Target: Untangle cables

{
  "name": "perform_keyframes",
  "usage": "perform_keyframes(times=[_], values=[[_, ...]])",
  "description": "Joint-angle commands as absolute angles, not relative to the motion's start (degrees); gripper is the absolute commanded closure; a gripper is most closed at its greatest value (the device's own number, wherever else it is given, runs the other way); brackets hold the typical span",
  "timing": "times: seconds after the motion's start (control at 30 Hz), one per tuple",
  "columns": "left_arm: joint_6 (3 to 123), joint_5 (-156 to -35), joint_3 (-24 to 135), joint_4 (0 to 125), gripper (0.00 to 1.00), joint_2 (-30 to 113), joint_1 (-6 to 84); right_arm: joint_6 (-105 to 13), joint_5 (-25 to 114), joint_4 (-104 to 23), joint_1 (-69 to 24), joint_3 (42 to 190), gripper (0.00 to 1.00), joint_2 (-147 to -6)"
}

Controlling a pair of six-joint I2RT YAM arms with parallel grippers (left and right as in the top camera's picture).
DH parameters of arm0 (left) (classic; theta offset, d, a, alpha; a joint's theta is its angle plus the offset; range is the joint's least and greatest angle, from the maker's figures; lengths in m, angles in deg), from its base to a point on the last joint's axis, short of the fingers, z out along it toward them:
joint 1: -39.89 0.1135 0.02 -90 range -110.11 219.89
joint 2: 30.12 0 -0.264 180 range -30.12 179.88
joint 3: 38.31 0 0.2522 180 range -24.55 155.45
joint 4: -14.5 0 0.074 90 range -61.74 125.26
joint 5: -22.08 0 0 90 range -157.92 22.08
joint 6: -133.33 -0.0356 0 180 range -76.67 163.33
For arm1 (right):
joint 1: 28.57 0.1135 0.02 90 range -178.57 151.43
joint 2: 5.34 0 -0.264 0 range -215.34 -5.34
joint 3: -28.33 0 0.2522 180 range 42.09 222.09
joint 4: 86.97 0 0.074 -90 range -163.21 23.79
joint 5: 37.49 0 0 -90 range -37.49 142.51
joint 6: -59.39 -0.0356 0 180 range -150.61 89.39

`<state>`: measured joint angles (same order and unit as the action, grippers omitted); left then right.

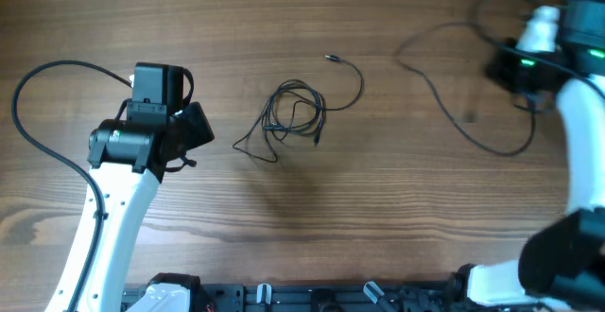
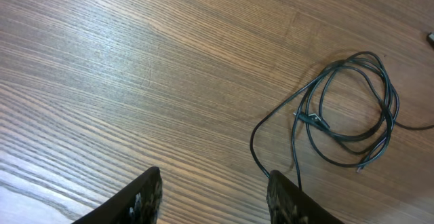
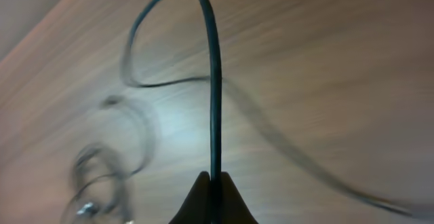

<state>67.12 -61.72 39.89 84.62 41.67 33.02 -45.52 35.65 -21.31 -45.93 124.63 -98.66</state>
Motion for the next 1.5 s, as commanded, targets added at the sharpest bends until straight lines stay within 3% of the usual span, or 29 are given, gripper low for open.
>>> perform_keyframes(times=[0.0, 0.17, 0.4, 0.43, 0.53, 0.6, 0.87, 1.27, 1.47], values=[[66.47, -61.0, 40.07, 84.44, 0.49, 41.69, 33.3, -43.89, 52.48, -19.19, -52.58, 125.03, 0.96, -96.45], [66.47, -61.0, 40.07, 84.49, 0.49, 41.67, 33.3, -51.64, 57.15, -17.38, -57.6, 125.0, 0.96, -96.73], [66.47, -61.0, 40.07, 84.49, 0.48, 41.67, 33.3, -51.73, 57.22, -18.34, -57.95, 125.0, 0.95, -96.73], [66.47, -61.0, 40.07, 84.49, 0.48, 41.67, 33.3, -51.82, 57.2, -18.6, -57.95, 125.0, 0.89, -96.73], [66.47, -61.0, 40.07, 84.49, 0.49, 41.67, 33.3, -51.62, 55.62, -19.83, -57.91, 125.0, 0.48, -96.73], [66.47, -61.0, 40.07, 84.47, 0.48, 41.69, 33.3, -51.56, 52.24, -20.02, -57.89, 125.0, 0.35, -96.73], [66.47, -61.0, 40.07, 84.47, 0.48, 41.69, 33.3, -46.07, 38.62, -20.48, -55.05, 125.0, 0.37, -96.73], [66.47, -63.36, 40.07, 84.23, 0.44, 41.69, 33.3, -39.54, 35.65, -17.31, -33.08, 125.0, 0.35, -96.75], [66.42, -63.32, 40.07, 83.99, 0.43, 41.69, 33.33, -39.73, 34.27, -16.09, -20.01, 124.94, 0.19, -98.68]])
